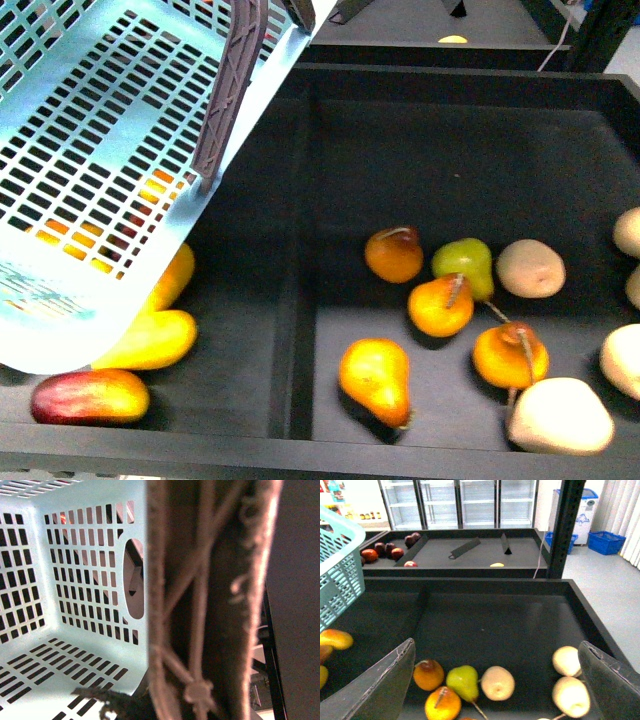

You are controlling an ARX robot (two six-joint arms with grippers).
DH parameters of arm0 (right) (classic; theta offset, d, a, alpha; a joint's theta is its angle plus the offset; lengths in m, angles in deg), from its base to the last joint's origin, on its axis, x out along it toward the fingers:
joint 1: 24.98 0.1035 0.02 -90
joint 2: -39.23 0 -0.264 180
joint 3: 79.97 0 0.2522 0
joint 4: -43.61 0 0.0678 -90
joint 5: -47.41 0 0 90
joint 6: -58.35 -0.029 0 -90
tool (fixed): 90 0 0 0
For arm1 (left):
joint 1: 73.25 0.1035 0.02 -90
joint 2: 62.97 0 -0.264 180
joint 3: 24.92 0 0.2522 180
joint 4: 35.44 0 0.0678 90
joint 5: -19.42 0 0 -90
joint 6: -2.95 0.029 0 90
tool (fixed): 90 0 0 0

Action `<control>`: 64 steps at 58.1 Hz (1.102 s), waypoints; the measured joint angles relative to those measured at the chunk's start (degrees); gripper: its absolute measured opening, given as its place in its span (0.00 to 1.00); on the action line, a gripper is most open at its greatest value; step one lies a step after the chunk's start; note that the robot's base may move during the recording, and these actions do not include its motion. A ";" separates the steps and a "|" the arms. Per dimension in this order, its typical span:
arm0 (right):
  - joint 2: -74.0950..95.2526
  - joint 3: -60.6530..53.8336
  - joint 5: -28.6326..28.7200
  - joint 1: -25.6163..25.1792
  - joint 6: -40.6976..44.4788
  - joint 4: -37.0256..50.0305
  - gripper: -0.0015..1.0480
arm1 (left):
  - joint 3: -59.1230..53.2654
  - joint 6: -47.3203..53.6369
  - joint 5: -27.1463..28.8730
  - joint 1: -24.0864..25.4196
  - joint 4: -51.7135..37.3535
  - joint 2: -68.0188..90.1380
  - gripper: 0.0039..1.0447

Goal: Pick mango and avocado into basket

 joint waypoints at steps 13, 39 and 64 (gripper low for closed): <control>0.04 0.00 0.13 0.00 0.04 -0.02 0.92 | 0.00 0.07 0.35 0.00 0.00 0.00 0.04; 0.02 0.00 -0.09 0.00 0.02 0.00 0.92 | 0.00 0.00 0.11 0.02 0.00 0.00 0.04; 0.04 0.00 0.02 0.00 0.07 -0.04 0.92 | 0.00 0.15 -0.02 0.04 0.00 0.00 0.04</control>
